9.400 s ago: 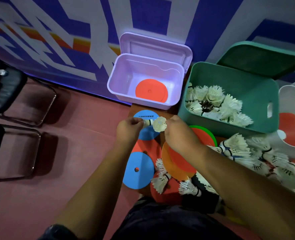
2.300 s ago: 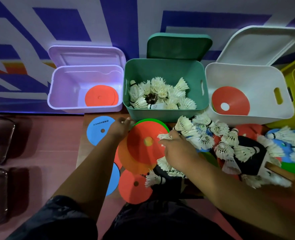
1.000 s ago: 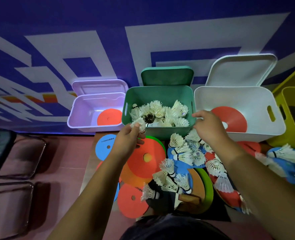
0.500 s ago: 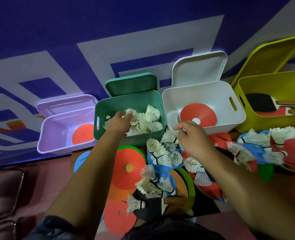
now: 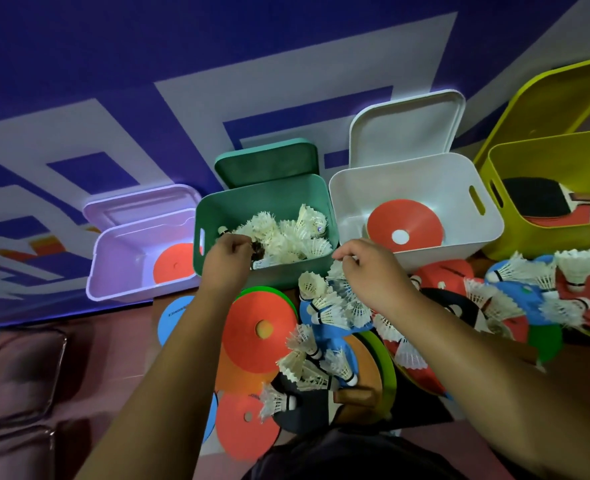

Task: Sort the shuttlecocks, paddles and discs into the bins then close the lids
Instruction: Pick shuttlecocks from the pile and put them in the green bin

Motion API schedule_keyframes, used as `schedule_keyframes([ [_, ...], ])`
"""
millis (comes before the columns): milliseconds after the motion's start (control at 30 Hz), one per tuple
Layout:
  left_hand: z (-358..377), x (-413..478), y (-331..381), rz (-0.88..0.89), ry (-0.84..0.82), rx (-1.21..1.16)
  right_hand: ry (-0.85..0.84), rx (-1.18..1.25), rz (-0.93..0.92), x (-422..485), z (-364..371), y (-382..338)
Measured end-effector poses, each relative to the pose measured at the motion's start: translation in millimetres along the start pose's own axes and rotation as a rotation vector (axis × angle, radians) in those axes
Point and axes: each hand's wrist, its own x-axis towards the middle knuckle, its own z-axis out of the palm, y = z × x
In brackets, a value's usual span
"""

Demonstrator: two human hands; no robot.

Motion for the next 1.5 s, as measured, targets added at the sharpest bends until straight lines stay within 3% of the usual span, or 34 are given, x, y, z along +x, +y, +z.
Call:
schedule_keyframes([
  [133,2.9,-31.7,-12.0,0.013,-0.075,-0.109,-0.128,-0.057,0.034,0.2,18.8,-1.8],
  [300,27.8,-60.5,-40.5,0.031,-0.262,0.033,-0.322,-0.374,0.135,-5.4,41.8,17.9],
  [500,70.5,-67.6,-55.9,0.208,-0.396,0.225,-0.258,-0.429,0.193,-20.1,54.3,40.3],
  [633,91.6,-55.7,-52.5,0.196,-0.436,0.396,-0.23,-0.39,0.144,-32.3,56.3,47.9],
  [800,101.4,-47.5,-60.1,0.097,-0.404,0.497,-0.329,-0.434,0.06,-43.6,61.9,54.2],
  [933,91.2,-56.2,-66.6,0.129,-0.271,0.43,-0.346,-0.354,0.009,-45.5,62.6,55.4],
  [1133,57.2,-76.0,-65.7,0.266,-0.059,0.322,-0.261,-0.187,-0.054,-39.8,51.3,32.7],
  [1333,19.4,-77.6,-54.8,0.125,0.002,0.115,-0.119,0.072,-0.137,-16.7,28.0,-17.4],
  [1500,-9.4,-79.0,-38.3,0.122,0.062,-0.05,0.039,0.116,-0.22,22.5,13.8,-53.4],
])
